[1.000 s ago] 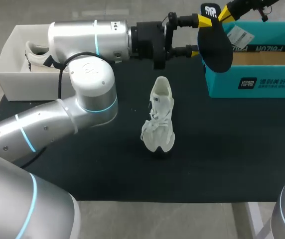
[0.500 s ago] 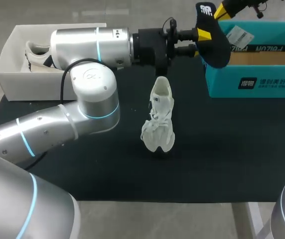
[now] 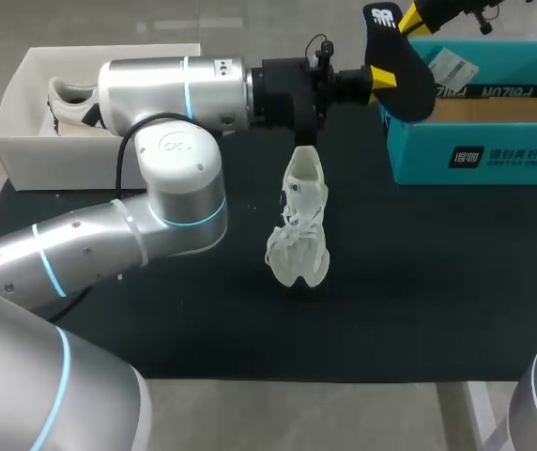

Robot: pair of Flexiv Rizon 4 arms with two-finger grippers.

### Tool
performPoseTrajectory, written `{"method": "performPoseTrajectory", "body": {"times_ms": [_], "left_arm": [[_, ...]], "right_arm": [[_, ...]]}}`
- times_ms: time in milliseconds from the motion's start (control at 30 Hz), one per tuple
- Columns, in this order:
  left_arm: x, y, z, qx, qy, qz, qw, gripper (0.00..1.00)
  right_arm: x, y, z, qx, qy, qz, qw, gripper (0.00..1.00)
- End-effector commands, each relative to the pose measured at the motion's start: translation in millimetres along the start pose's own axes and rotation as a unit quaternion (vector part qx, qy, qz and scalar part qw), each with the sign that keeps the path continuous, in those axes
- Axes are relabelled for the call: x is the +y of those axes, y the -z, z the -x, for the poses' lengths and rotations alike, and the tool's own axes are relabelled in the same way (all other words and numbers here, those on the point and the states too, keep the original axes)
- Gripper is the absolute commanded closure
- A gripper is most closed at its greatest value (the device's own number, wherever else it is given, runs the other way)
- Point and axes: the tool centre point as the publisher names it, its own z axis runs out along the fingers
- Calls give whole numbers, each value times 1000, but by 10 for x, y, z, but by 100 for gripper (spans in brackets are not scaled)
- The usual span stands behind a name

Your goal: Take the shoe out of the shoebox, open the shoe tongue, remove and reinsert the insole, then place the shoe into the shoebox

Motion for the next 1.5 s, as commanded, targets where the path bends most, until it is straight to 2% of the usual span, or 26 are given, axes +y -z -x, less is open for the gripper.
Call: {"method": "performPoseTrajectory", "body": {"times_ms": [33, 200, 467, 733, 867, 1033, 1200, 1500], "left_arm": [[15, 50, -17, 4, -4, 6, 1000, 100], [30, 149, 0, 8, -11, 6, 1000, 100], [84, 346, 14, 7, 6, 1, 1000, 100], [160, 562, 24, 6, 21, 5, 1000, 100], [191, 669, 87, -2, 24, 6, 1000, 100], [203, 748, 130, -9, 25, 1, 1000, 100], [197, 769, 146, -11, 26, -7, 1000, 100], [155, 821, 195, -5, 36, -18, 999, 100]], "right_arm": [[-113, 50, 54, 2, 8, 26, 1000, 0], [-189, 128, 121, 15, 23, 60, 998, 0], [-290, 185, 84, 49, 76, 105, 990, 0], [-447, 215, -44, 93, 121, 150, 977, 0], [-548, 240, -115, 137, 129, 184, 965, 0], [-743, 188, -119, 177, 125, 190, 958, 0], [-886, 101, -33, 199, 116, 176, 957, 0], [-861, 84, 117, 218, 113, 172, 954, 0]]}}
